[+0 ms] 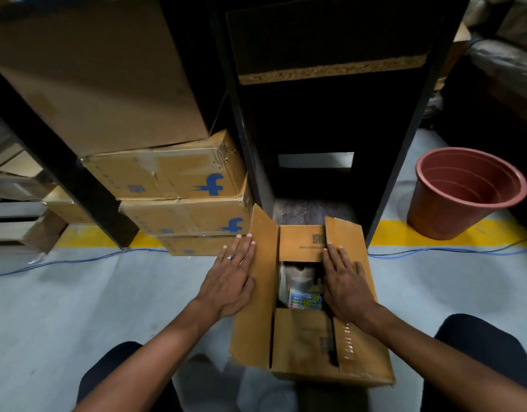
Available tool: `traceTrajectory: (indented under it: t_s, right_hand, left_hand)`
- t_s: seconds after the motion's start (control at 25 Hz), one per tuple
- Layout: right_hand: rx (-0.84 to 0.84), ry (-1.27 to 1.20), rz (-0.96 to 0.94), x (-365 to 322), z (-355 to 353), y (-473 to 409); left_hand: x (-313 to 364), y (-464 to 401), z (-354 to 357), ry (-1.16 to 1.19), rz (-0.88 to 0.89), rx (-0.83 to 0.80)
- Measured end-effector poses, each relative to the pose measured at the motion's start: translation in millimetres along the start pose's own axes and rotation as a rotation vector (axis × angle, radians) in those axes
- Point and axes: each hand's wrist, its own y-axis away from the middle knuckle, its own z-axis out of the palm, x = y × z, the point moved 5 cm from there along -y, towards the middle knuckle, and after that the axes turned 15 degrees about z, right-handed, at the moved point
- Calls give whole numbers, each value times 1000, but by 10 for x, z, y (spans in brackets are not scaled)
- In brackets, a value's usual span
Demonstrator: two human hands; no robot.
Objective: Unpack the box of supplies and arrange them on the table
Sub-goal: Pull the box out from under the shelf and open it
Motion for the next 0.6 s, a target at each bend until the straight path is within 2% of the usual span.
traceTrajectory:
  t_s: [0.2,0.32,0.48,0.6]
  right_hand:
    - [10,36,3,-5,-17,-13]
    - [39,56,5,27,-56,8]
    - [92,108,-5,76,-169,52]
    - [136,184,27,144,-284,81]
  left_hand:
    - [-163,74,312,-184,-141,-179]
    - [-190,37,521,-150,-191,-257]
    - [-112,-93,739,-1,-243,-255]
    - [44,-242,760,83,-240,-180]
